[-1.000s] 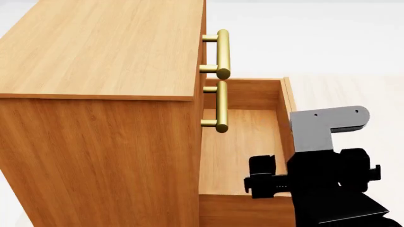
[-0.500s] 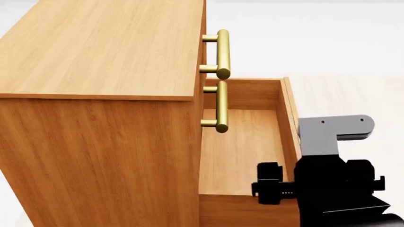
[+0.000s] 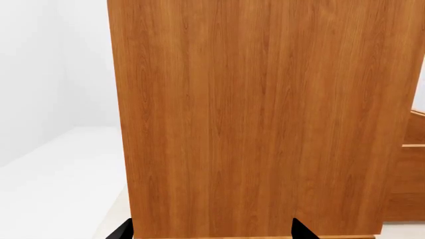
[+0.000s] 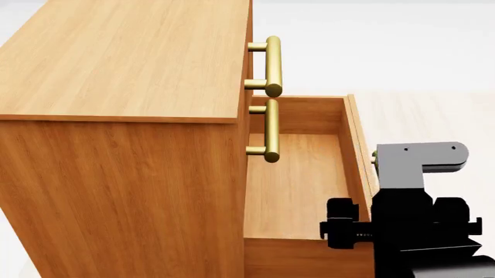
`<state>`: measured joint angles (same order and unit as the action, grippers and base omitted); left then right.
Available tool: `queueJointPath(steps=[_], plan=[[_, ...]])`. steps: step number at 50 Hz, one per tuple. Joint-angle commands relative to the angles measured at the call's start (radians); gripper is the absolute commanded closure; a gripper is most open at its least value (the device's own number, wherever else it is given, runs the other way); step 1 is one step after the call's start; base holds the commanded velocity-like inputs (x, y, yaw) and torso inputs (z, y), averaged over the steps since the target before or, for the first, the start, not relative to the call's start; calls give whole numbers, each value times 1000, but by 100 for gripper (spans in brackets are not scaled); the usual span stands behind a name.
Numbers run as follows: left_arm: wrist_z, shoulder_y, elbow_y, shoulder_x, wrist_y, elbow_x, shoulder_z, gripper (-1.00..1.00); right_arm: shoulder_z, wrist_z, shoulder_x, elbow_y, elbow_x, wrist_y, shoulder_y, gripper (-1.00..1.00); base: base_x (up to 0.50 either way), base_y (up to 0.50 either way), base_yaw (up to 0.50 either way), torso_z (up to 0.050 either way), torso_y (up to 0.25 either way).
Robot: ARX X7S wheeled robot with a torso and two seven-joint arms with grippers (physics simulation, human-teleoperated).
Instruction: Put the bowl in the bottom drawer of the cabinet and close it.
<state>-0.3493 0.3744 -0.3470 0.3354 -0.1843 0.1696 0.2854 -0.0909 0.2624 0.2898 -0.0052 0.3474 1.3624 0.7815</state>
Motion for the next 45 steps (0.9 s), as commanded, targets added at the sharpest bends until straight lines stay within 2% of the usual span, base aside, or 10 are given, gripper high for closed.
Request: queueJointPath(steps=[1,45], plan=[[-5,0,-1,2,0,0,4,-100,7,15,15,25,-15,-31,1,-100,0,0,0,0,0],[-16,-7,13,12,-13,5,15,-100,8,39,58,140,-55,-135,-2,-100,0,0,0,0,0]])
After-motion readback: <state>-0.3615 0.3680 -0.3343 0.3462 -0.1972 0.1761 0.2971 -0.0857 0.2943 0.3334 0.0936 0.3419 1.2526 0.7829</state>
